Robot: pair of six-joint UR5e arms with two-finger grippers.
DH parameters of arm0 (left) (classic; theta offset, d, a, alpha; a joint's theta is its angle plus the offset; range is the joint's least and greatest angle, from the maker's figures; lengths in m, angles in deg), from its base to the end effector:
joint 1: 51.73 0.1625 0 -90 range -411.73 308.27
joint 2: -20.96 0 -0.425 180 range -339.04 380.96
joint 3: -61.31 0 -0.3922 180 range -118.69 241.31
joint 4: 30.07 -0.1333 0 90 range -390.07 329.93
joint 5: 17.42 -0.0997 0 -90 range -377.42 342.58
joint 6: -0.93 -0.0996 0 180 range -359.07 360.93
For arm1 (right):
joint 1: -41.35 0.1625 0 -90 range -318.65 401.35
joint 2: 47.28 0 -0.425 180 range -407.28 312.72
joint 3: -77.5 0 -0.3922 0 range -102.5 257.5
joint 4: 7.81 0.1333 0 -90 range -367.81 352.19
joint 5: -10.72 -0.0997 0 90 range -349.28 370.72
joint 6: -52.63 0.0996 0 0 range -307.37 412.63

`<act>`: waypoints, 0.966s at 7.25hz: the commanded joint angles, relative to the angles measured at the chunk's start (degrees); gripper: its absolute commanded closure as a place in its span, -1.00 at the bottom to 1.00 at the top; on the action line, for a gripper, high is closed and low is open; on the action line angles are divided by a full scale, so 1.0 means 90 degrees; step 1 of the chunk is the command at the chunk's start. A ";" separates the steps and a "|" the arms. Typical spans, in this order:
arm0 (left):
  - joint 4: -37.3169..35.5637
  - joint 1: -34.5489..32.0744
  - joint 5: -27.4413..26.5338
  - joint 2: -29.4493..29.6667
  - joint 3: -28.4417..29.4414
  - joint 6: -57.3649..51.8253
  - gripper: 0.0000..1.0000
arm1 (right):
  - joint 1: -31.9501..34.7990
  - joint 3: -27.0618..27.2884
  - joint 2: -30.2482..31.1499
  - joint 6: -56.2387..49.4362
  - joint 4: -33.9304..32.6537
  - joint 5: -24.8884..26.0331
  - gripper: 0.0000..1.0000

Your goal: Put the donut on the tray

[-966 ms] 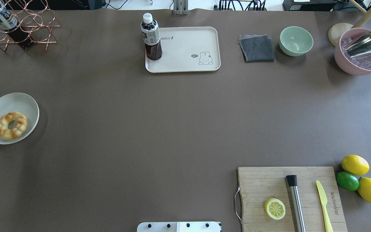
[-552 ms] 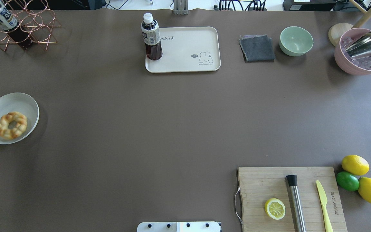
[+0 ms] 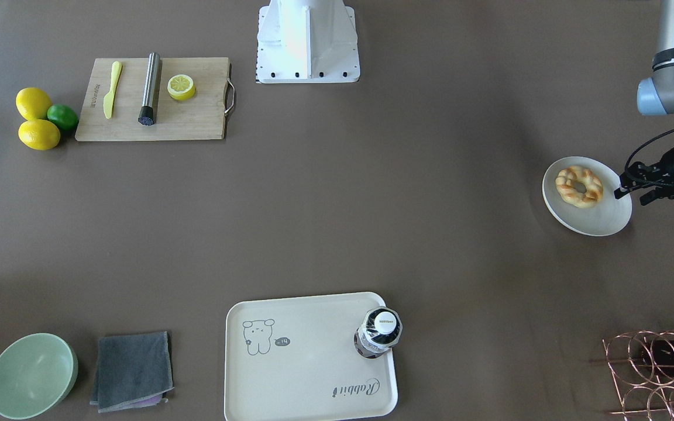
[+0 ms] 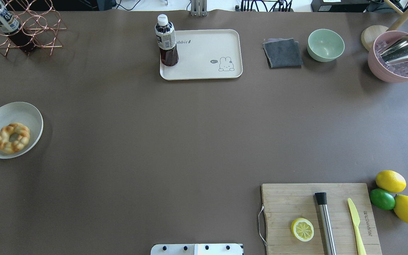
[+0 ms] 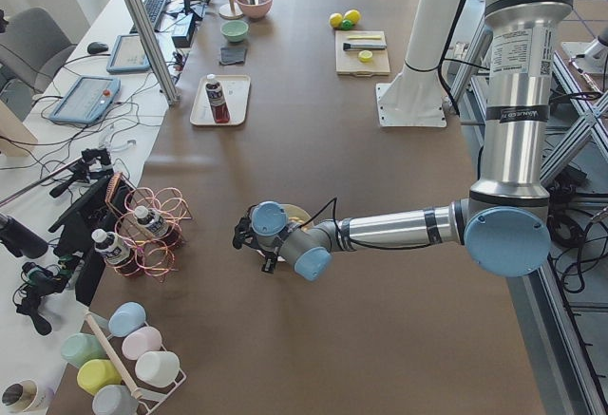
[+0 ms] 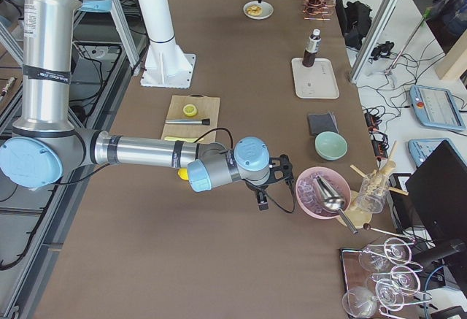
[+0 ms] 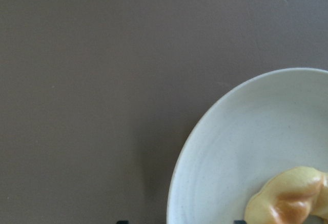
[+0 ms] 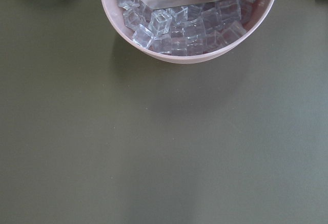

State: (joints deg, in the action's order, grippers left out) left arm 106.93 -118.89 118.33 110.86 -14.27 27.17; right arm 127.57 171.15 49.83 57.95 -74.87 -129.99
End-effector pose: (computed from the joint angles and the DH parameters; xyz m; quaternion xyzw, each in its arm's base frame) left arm 0.1371 -0.4852 0.6909 0.0794 0.4465 0.0824 0.8874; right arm 0.0262 -0.4566 0.6341 0.1189 -0.4329 -0.0605 0.8915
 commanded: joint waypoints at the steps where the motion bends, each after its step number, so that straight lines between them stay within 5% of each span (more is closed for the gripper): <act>1: 0.0002 0.0001 0.0014 0.0050 0.0068 0.0005 0.02 | 0.0000 -0.0005 -0.0028 0.0004 0.0000 0.0020 -1.00; 5: 0.0002 0.0001 0.0004 0.0050 0.0098 0.0014 0.13 | 0.0000 0.0005 0.0011 0.0004 0.0000 0.0010 -1.00; 7: 0.0002 0.0011 0.0004 0.0050 0.0107 0.0073 0.37 | 0.0000 0.0015 0.0011 0.0004 0.0000 0.0000 -1.00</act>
State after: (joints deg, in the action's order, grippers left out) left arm 106.95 -118.87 118.37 111.31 -13.40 27.55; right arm 127.57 171.19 49.91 57.94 -74.87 -129.91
